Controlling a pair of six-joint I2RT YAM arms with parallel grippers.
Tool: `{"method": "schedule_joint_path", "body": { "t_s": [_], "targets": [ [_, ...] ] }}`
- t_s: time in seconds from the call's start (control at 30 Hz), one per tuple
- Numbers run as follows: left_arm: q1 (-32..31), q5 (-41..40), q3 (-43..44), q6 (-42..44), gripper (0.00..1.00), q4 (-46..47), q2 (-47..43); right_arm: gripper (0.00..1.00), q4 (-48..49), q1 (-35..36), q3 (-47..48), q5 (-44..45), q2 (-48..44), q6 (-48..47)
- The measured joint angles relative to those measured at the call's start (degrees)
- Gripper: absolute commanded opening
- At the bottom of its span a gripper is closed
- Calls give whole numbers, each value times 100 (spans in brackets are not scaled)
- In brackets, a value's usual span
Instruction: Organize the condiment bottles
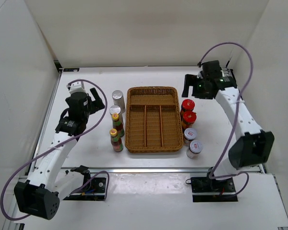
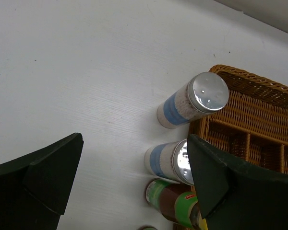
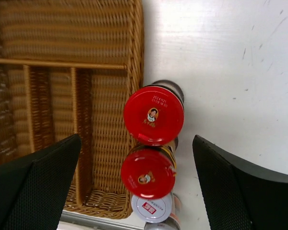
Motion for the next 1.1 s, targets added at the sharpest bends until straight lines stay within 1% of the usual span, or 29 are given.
{"method": "schedule_joint_path", "body": {
  "t_s": [0.13,0.3,0.43,0.47,0.5,0.53,0.63,0.67,0.77,0.8,0.9,1.0,1.03,1.1],
  "targets": [
    [0,-2,0,-15,100,-66,155,100,-127,168,33,267,625,59],
    [0,-9,0,-15,100,-120,249,100,-199,177,127,422,1261,111],
    [0,-48,0,-15,100,-125,249,86,-254,216,131,546,1565,160],
    [0,-57,0,-15,100,-125,249,77,-258,245,131,601,1611,166],
    [0,-66,0,-15,100,-127,249,71,-260,267,131,640,1628,153],
    [0,-68,0,-15,100,-125,249,62,-267,291,133,713,1635,186],
    [0,-72,0,-15,100,-127,249,45,-299,334,170,855,1633,190],
    [0,-72,0,-17,100,-125,251,35,-306,350,181,907,1633,186],
    [0,-72,0,-15,100,-125,267,24,-420,417,273,1213,1624,188],
    [0,-72,0,-15,100,-125,275,18,-466,455,330,1351,1600,186],
    [0,-85,0,-15,100,-125,284,9,-496,680,470,1840,1329,105],
    [0,-103,0,-17,100,-125,286,3,-422,1097,564,2210,802,-48],
    [0,-107,0,-15,100,-127,286,3,-400,1270,616,2260,605,-105],
    [0,-111,0,-15,100,-127,286,0,-372,1574,774,2247,297,-160]
  ]
}}
